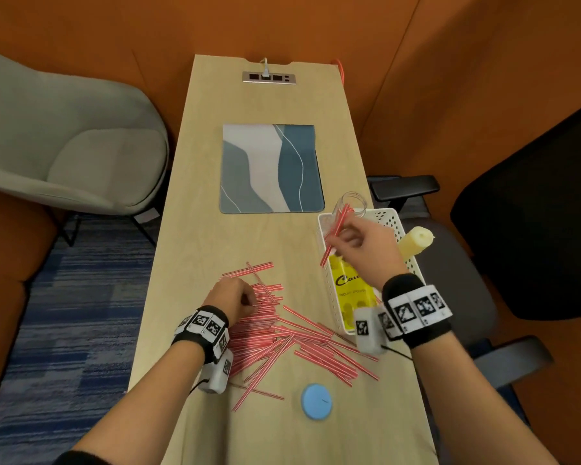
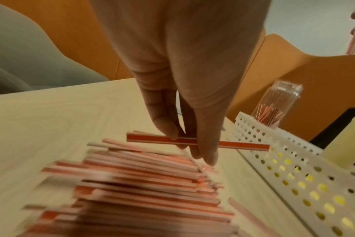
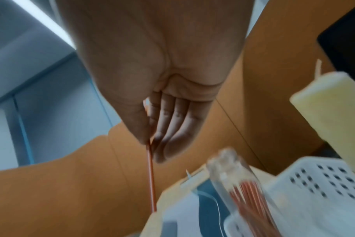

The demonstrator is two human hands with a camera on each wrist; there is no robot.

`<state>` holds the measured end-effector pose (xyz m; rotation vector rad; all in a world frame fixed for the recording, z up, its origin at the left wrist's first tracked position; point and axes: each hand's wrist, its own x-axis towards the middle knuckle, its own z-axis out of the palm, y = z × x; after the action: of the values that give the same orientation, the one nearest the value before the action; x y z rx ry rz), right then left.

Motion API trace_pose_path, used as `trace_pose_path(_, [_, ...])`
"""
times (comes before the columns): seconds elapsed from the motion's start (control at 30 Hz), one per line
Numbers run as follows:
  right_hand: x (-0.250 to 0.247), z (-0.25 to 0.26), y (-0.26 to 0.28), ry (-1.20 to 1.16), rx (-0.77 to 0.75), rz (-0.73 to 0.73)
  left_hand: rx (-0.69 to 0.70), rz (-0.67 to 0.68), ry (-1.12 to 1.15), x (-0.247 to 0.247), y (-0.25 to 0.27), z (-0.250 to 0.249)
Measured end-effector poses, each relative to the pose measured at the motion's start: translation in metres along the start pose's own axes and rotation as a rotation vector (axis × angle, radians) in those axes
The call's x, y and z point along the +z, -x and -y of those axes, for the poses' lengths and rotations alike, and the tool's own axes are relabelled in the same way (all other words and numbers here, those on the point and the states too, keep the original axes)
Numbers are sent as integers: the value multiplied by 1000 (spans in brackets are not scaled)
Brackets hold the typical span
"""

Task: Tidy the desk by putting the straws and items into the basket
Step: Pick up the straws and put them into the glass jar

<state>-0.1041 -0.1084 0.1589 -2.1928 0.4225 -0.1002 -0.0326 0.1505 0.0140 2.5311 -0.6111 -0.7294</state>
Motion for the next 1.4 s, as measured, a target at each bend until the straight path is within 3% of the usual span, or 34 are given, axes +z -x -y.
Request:
trace_pose_path(0.1, [-36, 10, -26, -49, -55, -220, 64, -87, 117, -16, -7, -18])
trace_pose_path(0.23, [-62, 5, -65, -91, -97, -460, 206, -299, 326, -54, -29, -64])
trace_pose_path(0.3, [-59, -4, -80, -76, -80, -475, 249, -365, 421, -77, -37, -90])
trace_pose_path(0.43, [-35, -37, -98, 16, 59, -316, 357, -479, 512, -115, -60, -142])
trace_pose_path(0.5, [-24, -53, -93, 25, 118, -308, 405, -519, 574, -126, -72, -162])
trace_pose_path(0.67, [-18, -69, -54, -49, 143, -358, 480, -451, 653, -125, -102, -198])
trace_pose_path(0.77, [-7, -67, -28, -99, 127, -260, 490, -398, 605, -111, -118, -208])
trace_pose_path(0.93, [30, -76, 6, -81, 139, 31, 455, -258, 413, -84, -132, -199])
trace_pose_path(1.1, [72, -80, 33, -39, 165, 277, 387, -309, 378, -63, -112, -156])
trace_pose_path(1.23, [113, -84, 51, 273, 141, 437, 192, -267, 289, -34, -81, -96])
trace_pose_path(1.4, [148, -94, 74, 574, 146, 496, -8, -73, 29, -6, -32, -30])
